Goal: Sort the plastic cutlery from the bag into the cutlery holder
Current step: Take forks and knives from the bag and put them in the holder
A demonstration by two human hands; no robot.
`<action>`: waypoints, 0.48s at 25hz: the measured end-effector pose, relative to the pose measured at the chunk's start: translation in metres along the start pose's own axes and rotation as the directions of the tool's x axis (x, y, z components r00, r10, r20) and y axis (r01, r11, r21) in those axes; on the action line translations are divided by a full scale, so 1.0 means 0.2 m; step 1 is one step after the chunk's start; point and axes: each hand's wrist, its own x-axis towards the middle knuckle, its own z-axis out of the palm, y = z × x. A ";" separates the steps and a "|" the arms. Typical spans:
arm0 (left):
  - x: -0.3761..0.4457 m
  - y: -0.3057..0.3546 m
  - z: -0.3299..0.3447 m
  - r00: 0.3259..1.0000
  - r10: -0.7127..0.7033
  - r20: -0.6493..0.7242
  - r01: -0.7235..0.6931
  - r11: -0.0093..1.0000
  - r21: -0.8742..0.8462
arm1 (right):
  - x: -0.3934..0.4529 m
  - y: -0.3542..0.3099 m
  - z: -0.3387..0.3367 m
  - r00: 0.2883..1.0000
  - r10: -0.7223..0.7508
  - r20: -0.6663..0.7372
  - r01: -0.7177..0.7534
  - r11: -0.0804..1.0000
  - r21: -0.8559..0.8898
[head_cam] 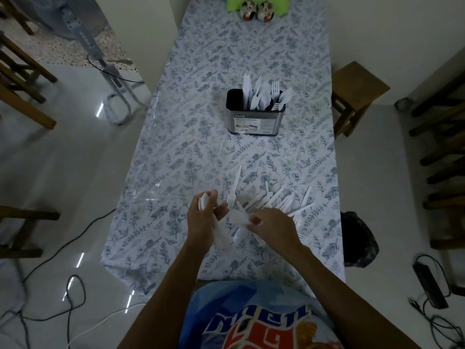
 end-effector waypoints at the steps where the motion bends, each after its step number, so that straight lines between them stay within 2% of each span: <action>1: -0.01 -0.02 0.00 1.000 0.007 -0.012 -0.007 1.000 0.027 | 0.00 -0.05 -0.01 1.000 0.012 -0.007 -0.011 0.994 0.105; 3: -0.03 -0.05 0.00 1.000 0.014 0.004 -0.014 0.998 0.062 | 0.00 -0.16 -0.02 1.000 -0.011 0.002 0.010 0.971 0.237; 6: -0.05 -0.08 0.02 0.996 -0.058 0.070 0.060 0.998 -0.036 | -0.01 -0.25 0.00 0.994 -0.101 0.030 0.091 0.968 0.235; 8: -0.05 -0.08 0.02 0.991 -0.086 0.104 0.093 0.993 -0.069 | -0.01 -0.27 0.00 0.994 -0.108 0.035 0.096 0.965 0.244; 12: -0.04 -0.10 -0.01 0.993 -0.074 0.090 0.073 0.997 0.009 | 0.05 -0.27 -0.06 0.985 -0.126 0.119 0.094 0.966 0.242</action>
